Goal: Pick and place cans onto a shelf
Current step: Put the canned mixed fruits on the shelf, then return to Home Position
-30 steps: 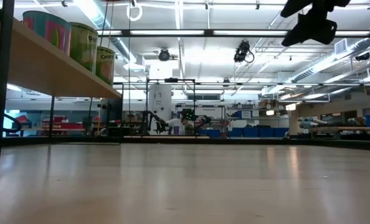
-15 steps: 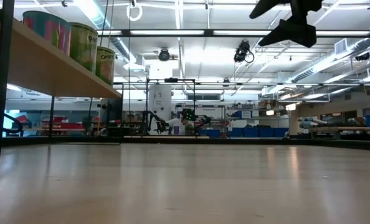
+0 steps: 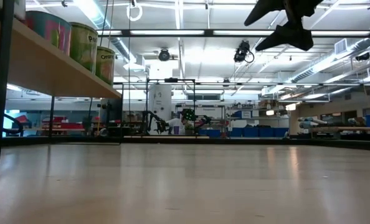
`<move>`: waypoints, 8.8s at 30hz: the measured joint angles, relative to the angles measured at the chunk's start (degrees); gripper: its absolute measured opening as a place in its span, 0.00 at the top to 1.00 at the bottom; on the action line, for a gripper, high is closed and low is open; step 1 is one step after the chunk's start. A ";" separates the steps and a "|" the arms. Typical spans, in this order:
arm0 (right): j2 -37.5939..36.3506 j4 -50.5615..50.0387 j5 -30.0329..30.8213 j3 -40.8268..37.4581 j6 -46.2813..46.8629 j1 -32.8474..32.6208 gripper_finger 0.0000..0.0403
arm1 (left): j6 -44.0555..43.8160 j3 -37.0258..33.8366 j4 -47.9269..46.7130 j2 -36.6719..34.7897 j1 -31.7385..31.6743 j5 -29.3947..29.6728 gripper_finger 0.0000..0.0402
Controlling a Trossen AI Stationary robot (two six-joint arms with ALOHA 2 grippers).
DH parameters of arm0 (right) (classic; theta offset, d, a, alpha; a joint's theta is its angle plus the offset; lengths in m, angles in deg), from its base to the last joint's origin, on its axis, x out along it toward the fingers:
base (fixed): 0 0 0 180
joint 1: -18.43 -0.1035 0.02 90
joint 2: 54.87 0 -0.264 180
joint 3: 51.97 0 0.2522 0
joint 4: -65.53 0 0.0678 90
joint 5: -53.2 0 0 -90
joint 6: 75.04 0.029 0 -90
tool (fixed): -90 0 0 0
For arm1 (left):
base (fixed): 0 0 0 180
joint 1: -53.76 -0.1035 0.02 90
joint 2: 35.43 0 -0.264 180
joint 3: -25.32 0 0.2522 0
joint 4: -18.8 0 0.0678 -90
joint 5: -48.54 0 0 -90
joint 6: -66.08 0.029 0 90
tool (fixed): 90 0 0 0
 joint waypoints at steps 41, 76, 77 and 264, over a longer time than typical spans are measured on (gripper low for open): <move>0.00 -0.02 -0.57 0.00 -2.06 2.55 0.31 | 1.55 -0.86 1.24 0.43 -3.76 -8.24 0.20; -10.41 27.90 -12.20 -0.02 -35.10 3.19 0.41 | 4.70 15.06 5.52 0.20 -15.02 2.48 0.16; -11.36 27.94 -12.52 -0.02 -36.89 3.20 0.43 | 6.73 15.01 9.04 0.26 -16.58 2.58 0.19; -63.91 39.35 -30.25 -50.88 -41.58 15.77 0.89 | 28.76 -78.03 103.36 -73.07 -21.22 -29.78 0.94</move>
